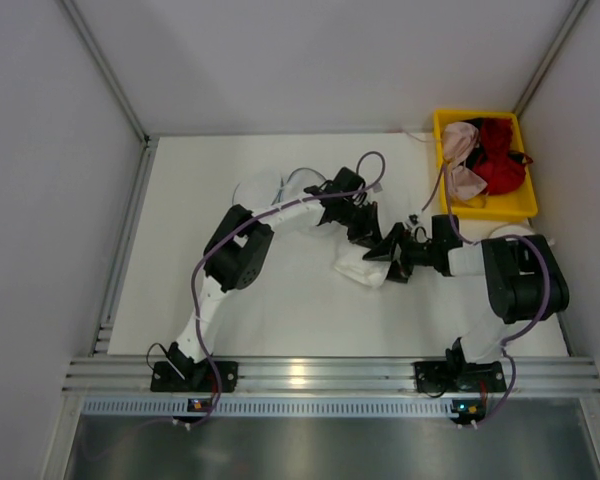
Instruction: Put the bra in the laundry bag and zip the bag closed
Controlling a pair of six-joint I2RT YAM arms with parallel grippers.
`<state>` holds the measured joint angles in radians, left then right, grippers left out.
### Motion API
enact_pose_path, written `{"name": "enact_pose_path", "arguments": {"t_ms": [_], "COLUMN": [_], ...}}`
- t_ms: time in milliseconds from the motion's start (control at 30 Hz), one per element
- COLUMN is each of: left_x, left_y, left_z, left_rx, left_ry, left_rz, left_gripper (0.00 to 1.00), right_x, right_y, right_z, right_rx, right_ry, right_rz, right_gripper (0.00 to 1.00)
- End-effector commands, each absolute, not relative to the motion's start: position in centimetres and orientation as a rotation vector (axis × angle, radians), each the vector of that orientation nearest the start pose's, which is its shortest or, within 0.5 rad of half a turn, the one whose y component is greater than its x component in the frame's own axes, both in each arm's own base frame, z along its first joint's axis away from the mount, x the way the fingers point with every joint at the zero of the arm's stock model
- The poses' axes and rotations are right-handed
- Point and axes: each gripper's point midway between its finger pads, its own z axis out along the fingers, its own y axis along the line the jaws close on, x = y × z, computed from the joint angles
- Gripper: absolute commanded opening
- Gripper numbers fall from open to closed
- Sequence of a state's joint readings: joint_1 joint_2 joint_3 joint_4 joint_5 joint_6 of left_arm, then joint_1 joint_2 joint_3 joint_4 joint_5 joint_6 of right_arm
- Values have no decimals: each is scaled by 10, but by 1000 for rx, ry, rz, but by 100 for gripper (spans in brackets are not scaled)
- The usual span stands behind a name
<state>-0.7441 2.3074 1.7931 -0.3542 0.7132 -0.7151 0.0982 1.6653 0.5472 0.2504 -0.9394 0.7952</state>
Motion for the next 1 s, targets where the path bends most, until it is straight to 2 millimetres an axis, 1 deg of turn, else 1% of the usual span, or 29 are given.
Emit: {"name": "enact_pose_path", "arguments": {"t_ms": [0,67,100,167,200,233,267,300,333,367,400,433,467,500,533,567,600,633,667,700,733,767,800,833,867,900,933,967], "left_x": [305,307,307,308,309,309,309,311,312,312,316,318,320,326,327,329,336,337,343,345,346,344,348,349,348,349,345,341], "left_y": [-471,-470,-470,-469,-467,-467,-465,-463,-461,-461,-457,-455,-453,-449,-447,-444,-437,-430,-420,-414,-403,-396,-385,-375,-368,-357,-351,-343], "left_z": [94,96,96,102,101,104,104,106,112,115,119,132,139,148,168,179,190,210,219,226,241,240,243,252,254,250,259,255], "left_rx": [409,401,398,390,376,376,370,363,366,371,362,383,395,410,469,493,508,581,599,622,677,698,710,768,796,813,881,912], "left_ry": [2658,2650,2648,2634,2636,2630,2630,2625,2614,2603,2595,2558,2533,2501,2433,2398,2361,2292,2257,2232,2166,2164,2144,2083,2063,2056,1988,1981], "left_rz": [-1501,-1499,-1493,-1500,-1489,-1492,-1492,-1488,-1492,-1494,-1495,-1501,-1502,-1503,-1516,-1518,-1506,-1481,-1458,-1437,-1393,-1378,-1358,-1315,-1294,-1279,-1248,-1250], "left_gripper": [0,0,0,0,0,0,0,2,5,14,18,23,35,41,47,54,73,80,89,94,98,98,98,98,98,98,98,98], "right_x": [287,291,291,297,298,299,300,299,299,298,298,296,296,296,296,294,293,296,291,290,294,293,288,291,290,289,287,285], "right_y": [186,183,182,179,177,176,175,174,174,174,174,176,176,176,179,179,180,181,181,181,182,181,181,182,182,182,185,188], "right_z": [29,24,22,23,23,22,24,25,27,30,32,37,42,47,55,63,68,79,86,93,104,113,116,127,134,143,149,159], "right_rx": [492,516,522,520,515,518,480,467,450,381,345,312,235,197,151,78,36,-59,-95,-132,-185,-266,-286,-334,-380,-404,-457,-502], "right_ry": [2453,2453,2460,2451,2448,2460,2459,2463,2476,2475,2478,2493,2477,2471,2451,2436,2425,2386,2391,2375,2345,2307,2321,2292,2265,2254,2225,2192], "right_rz": [1392,1353,1343,1309,1297,1283,1269,1262,1258,1249,1249,1269,1264,1269,1298,1296,1301,1304,1309,1310,1304,1282,1282,1278,1270,1276,1283,1281], "right_gripper": [77,69,56,43,27,20,14,4,1,0,0,0,0,0,0,0,0,0,0,0,0,0,0,0,0,0,0,0]}}
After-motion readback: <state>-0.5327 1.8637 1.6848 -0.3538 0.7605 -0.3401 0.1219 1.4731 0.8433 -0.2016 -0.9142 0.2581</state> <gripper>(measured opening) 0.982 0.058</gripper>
